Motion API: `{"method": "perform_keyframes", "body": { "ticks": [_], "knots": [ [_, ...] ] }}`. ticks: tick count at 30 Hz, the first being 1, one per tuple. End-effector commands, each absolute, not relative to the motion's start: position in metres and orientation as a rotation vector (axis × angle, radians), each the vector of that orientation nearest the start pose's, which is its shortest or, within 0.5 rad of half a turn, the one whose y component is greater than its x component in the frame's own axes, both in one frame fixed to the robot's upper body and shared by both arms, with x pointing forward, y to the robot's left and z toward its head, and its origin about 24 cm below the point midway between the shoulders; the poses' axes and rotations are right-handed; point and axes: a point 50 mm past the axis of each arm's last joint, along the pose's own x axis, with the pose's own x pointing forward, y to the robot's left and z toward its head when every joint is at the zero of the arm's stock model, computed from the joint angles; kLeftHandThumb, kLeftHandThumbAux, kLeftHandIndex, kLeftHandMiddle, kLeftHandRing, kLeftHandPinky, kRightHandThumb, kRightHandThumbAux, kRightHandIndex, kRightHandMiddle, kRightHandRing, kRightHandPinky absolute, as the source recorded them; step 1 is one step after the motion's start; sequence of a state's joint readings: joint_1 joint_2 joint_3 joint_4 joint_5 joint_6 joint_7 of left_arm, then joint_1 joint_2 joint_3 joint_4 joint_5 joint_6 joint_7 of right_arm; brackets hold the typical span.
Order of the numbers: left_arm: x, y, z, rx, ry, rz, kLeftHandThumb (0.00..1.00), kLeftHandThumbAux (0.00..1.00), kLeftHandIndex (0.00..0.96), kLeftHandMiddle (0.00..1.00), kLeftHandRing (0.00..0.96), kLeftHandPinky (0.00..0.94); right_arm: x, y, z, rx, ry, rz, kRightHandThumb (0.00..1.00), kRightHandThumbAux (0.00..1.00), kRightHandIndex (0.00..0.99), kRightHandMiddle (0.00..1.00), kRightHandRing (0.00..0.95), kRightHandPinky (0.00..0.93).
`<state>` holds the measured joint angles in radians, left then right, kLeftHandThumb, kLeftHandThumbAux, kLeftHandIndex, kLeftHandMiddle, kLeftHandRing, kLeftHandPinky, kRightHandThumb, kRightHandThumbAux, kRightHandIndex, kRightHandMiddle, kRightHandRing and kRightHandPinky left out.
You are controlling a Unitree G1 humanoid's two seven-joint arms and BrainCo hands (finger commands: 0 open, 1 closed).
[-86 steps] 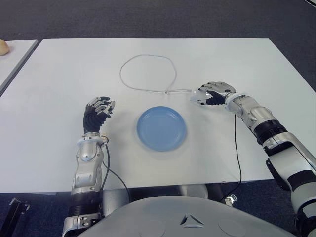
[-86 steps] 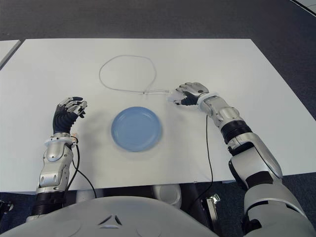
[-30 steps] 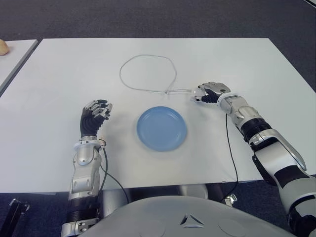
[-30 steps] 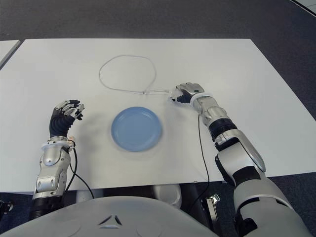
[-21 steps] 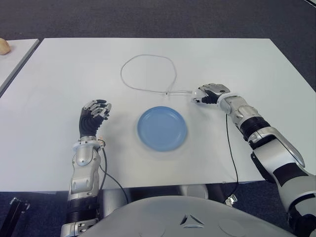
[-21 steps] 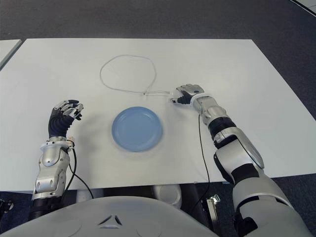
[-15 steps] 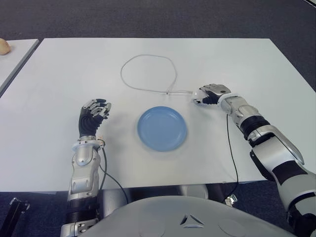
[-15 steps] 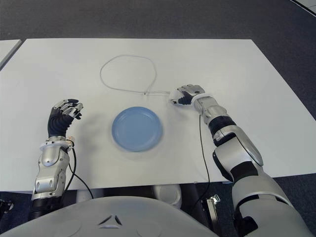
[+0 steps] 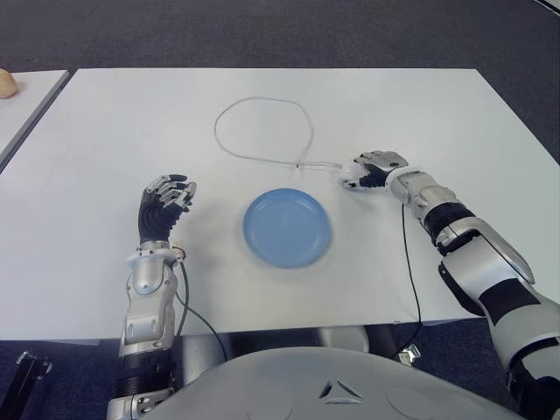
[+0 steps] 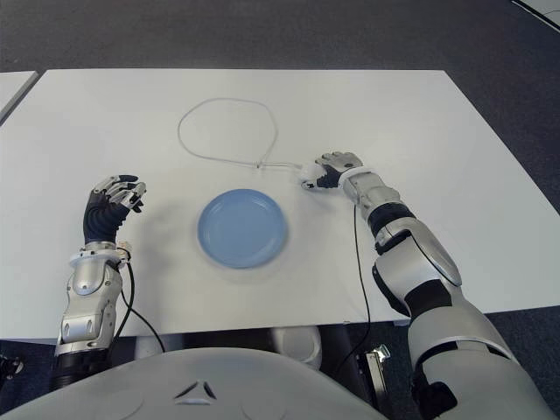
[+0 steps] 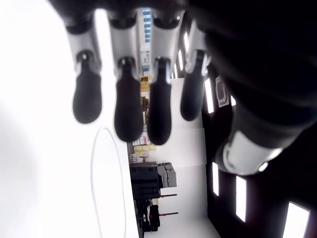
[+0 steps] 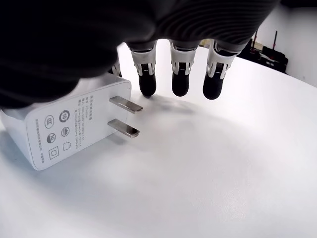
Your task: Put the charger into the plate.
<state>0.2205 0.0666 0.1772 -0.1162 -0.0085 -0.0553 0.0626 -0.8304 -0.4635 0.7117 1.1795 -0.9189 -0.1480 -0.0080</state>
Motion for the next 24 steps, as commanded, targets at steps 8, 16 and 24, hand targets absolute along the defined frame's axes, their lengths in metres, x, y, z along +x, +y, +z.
{"method": "perform_keyframes", "body": {
  "ticks": [8, 16, 24],
  "knots": [
    [0.1989, 0.2195, 0.0306, 0.108, 0.037, 0.277, 0.834, 0.678, 0.396, 0.529, 0.649, 0.639, 0.3493, -0.2082, 0.0078, -1.93, 0.273, 0.626, 0.597, 0.104, 0.0, 0.0, 0.0, 0.0],
    [0.1989, 0.2196, 0.0313, 0.104, 0.033, 0.276, 0.834, 0.678, 0.397, 0.529, 0.649, 0.636, 0.3486, -0.2095, 0.0063, -1.969, 0.254, 0.621, 0.597, 0.135, 0.0, 0.0, 0.0, 0.0],
    [0.1992, 0.2205, 0.0319, 0.101, 0.032, 0.284, 0.834, 0.678, 0.399, 0.525, 0.644, 0.633, 0.3468, -0.2099, 0.0039, -1.967, 0.197, 0.552, 0.582, 0.372, 0.07, 0.089, 0.105, 0.152]
  ]
}}
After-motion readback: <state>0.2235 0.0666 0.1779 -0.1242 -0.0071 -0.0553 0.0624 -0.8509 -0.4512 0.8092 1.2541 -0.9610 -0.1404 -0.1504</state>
